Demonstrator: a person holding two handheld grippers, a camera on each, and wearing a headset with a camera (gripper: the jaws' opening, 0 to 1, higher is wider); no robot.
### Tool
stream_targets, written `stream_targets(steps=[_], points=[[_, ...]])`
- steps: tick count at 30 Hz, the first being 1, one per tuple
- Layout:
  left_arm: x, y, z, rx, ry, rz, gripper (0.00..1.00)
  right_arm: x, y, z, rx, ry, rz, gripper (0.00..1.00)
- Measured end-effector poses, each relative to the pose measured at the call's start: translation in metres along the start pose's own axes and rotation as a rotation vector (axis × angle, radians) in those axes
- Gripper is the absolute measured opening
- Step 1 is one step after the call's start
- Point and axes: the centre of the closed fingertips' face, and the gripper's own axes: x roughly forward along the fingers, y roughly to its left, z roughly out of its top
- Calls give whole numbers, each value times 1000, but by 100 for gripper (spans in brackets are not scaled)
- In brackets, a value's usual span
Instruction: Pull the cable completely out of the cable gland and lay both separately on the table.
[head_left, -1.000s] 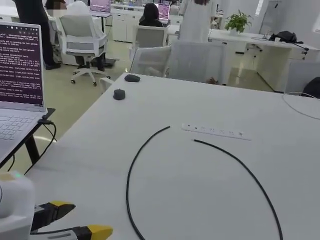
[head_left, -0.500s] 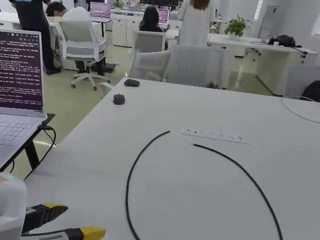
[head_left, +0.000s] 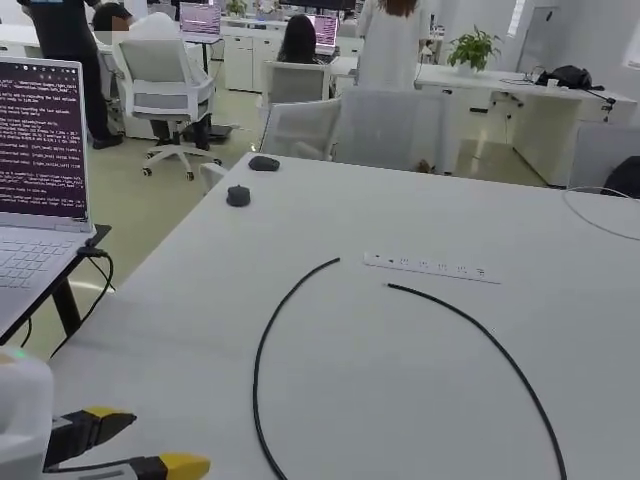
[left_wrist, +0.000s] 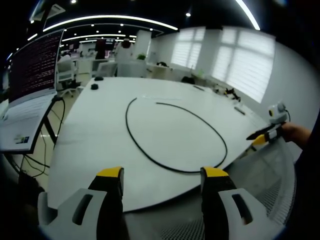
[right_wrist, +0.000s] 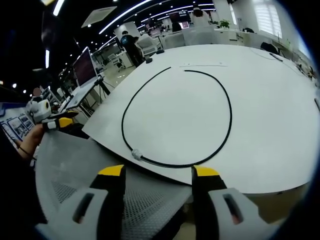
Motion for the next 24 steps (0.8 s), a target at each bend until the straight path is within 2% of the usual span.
stream_targets(steps=[15, 18, 19, 21, 24], points=[[4, -3, -8, 6, 24, -6, 62, 1, 2, 2, 33, -32, 7, 54], [5, -6, -8, 37, 42, -8, 61, 4, 8, -1, 43, -32, 26, 56], [5, -7, -8, 41, 44, -9, 61, 6, 11, -4, 39, -15, 36, 56], [6, -9, -6, 73, 53, -5, 62, 6, 11, -3, 47, -14, 40, 54], [7, -13, -3, 149, 73, -11, 60, 6, 11, -3, 17, -2, 44, 55]])
